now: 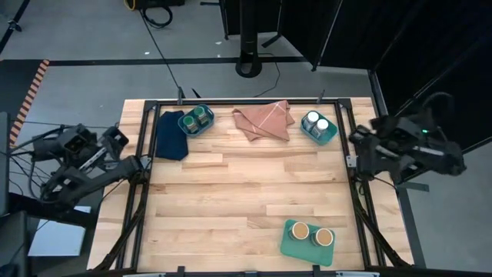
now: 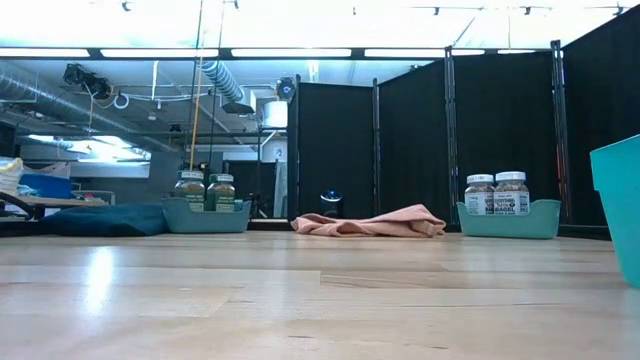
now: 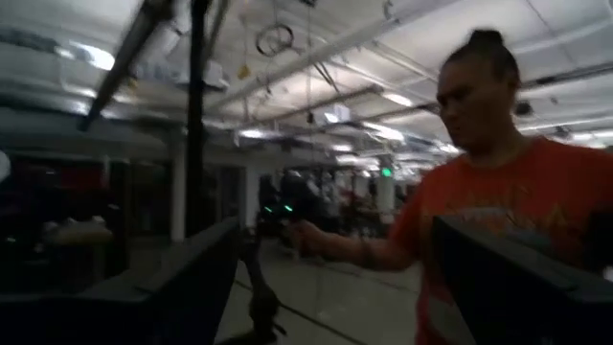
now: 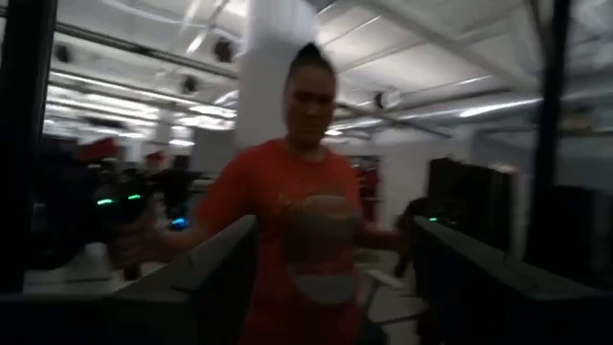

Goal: Sort spices by type
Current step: Return to Home Position

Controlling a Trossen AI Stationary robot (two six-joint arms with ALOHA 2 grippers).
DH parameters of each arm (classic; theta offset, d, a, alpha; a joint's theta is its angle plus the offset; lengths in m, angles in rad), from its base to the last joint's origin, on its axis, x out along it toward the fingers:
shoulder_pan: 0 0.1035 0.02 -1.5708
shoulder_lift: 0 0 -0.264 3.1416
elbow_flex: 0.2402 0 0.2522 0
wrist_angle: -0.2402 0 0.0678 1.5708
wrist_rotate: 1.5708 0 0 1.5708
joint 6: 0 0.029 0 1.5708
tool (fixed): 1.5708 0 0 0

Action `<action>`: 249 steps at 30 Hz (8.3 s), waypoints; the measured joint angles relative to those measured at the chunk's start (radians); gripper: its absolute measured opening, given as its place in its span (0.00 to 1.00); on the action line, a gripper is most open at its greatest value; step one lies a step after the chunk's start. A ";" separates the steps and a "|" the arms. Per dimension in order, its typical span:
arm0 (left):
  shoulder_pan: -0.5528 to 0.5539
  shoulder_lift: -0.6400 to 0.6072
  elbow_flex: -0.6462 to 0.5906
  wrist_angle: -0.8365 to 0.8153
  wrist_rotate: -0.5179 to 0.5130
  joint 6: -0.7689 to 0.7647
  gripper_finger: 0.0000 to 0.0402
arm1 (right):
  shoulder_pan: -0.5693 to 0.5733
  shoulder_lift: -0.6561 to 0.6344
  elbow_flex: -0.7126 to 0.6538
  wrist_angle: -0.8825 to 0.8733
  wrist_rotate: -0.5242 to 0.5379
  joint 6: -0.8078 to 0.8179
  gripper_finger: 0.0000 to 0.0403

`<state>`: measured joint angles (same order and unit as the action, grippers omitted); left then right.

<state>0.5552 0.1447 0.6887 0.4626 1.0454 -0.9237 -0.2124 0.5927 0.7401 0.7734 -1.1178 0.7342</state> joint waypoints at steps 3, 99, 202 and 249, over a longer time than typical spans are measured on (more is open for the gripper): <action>-0.015 0.043 0.000 0.016 0.049 0.005 0.86 | -0.062 -0.127 -0.031 -0.149 0.048 -0.029 0.68; 0.099 -0.063 -0.672 -0.028 -0.816 0.421 0.86 | -0.188 -0.576 -0.733 -0.422 0.274 -0.412 0.68; -0.825 -0.144 -0.681 -0.379 -1.446 0.684 0.86 | -0.066 -0.499 -0.734 -0.697 0.802 -0.795 0.82; -0.825 -0.144 -0.681 -0.379 -1.445 0.684 0.86 | -0.066 -0.499 -0.734 -0.697 0.802 -0.786 0.81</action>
<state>-0.2703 0.0006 0.0078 0.0837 -0.4000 -0.2398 -0.2783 0.0937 0.0063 0.0761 -0.3161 -0.0521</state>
